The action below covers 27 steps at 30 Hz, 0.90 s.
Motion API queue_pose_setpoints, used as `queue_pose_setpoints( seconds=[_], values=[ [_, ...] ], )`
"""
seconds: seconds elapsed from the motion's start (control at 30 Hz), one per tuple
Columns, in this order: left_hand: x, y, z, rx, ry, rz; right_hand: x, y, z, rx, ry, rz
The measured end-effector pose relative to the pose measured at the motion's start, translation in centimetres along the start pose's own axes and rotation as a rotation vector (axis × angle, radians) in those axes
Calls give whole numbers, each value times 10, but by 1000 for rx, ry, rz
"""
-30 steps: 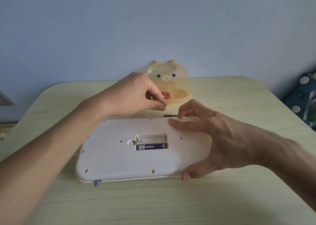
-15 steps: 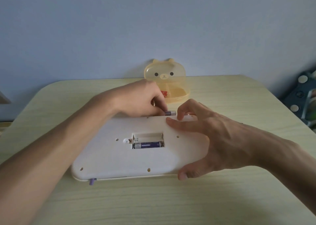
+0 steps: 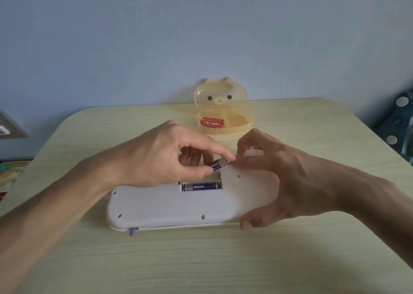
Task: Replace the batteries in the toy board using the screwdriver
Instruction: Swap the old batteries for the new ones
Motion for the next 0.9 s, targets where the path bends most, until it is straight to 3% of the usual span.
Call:
queue_pose_setpoints(
  seconds=[0.47, 0.9],
  values=[
    [6, 5, -5, 109, 33, 234, 2, -5, 1, 30, 26, -39],
    [-13, 13, -21, -13, -10, 190, 5, -7, -2, 12, -12, -62]
  ],
)
Point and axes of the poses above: each hand's wrist, its own z-axis towards the middle knuckle, its own x-axis out of the palm, y = z × x, the point moved 3 cm from there along z, towards the middle knuckle, and after that the axes turned 5 degrees about -y, right-handed, at the moved point
